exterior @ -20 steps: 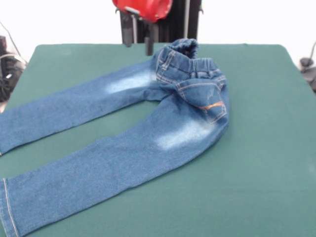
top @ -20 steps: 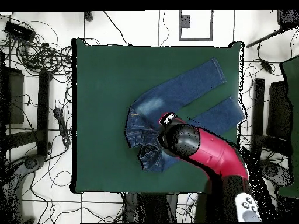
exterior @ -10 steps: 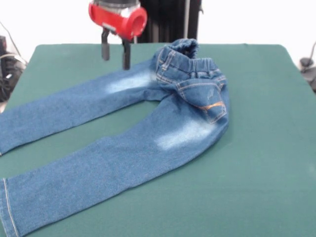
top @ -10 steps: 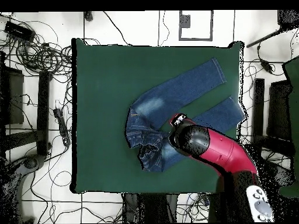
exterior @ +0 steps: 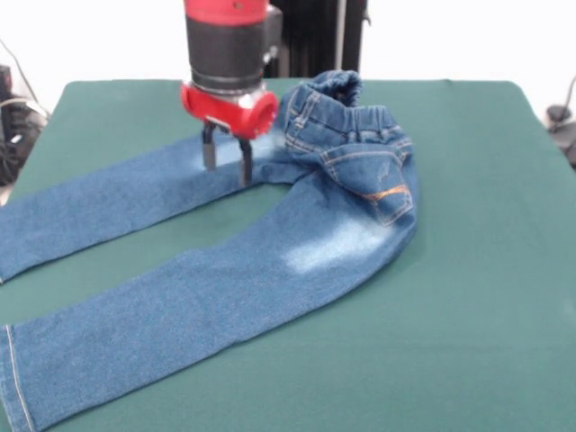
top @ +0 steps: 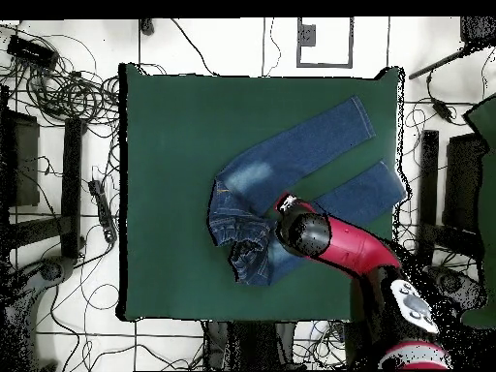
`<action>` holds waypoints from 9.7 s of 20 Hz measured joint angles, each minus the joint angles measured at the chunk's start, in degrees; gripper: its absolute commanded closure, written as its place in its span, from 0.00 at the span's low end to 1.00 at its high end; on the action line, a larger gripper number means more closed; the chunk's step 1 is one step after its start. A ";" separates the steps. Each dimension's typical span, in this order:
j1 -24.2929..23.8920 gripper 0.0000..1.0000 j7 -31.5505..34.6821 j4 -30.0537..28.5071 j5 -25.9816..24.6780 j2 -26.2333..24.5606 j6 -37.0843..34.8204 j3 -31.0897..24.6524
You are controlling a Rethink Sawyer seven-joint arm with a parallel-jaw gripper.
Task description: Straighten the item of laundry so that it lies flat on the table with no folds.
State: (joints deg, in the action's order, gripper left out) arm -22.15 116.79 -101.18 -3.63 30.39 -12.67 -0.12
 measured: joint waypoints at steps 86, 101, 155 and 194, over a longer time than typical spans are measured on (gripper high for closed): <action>6.55 0.00 0.00 -18.42 -5.34 3.50 17.67 -0.14; 13.19 0.00 0.08 -18.51 -3.37 -0.78 21.96 0.10; -6.92 0.00 0.10 -7.50 -10.62 8.16 0.86 -0.12; -16.21 0.00 0.11 7.42 -18.76 -5.17 -3.66 -6.97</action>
State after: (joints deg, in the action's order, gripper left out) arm -38.36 116.90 -93.76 -22.39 25.22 -16.33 -7.09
